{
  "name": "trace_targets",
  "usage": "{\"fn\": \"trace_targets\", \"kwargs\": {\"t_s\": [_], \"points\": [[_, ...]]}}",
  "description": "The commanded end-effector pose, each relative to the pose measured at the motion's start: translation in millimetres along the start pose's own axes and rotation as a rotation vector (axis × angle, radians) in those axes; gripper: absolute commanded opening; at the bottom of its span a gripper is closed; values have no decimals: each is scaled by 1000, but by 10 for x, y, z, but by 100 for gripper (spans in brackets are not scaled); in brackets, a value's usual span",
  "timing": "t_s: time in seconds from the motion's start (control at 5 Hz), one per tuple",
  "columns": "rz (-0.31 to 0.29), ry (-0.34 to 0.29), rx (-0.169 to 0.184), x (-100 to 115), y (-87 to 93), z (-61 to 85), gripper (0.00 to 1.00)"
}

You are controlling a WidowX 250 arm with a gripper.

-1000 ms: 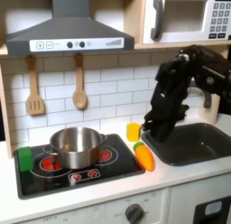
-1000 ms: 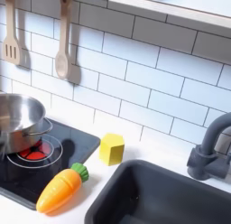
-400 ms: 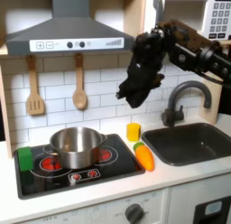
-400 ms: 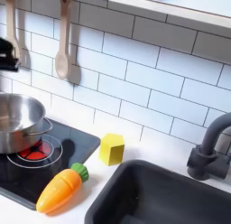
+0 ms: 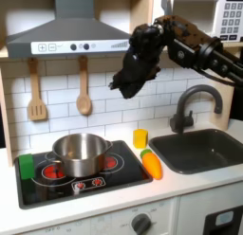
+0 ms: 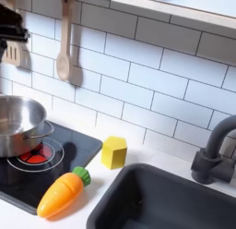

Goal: Push button

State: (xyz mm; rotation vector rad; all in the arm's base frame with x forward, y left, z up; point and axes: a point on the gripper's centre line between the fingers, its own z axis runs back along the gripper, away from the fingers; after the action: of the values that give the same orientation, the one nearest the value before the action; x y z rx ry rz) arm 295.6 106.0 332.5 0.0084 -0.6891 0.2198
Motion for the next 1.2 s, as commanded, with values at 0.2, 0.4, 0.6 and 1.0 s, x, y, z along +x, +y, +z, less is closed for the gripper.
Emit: {"fn": "trace_targets", "kwargs": {"t_s": [0.2, 0.4, 0.6, 1.0], "points": [[-45, -177, 16, 429, 67, 9, 0], [-58, -213, 12, 564, 74, 11, 0], [-64, -241, 16, 681, 59, -2, 0], [-49, -278, 12, 868, 128, -66, 0]]}}
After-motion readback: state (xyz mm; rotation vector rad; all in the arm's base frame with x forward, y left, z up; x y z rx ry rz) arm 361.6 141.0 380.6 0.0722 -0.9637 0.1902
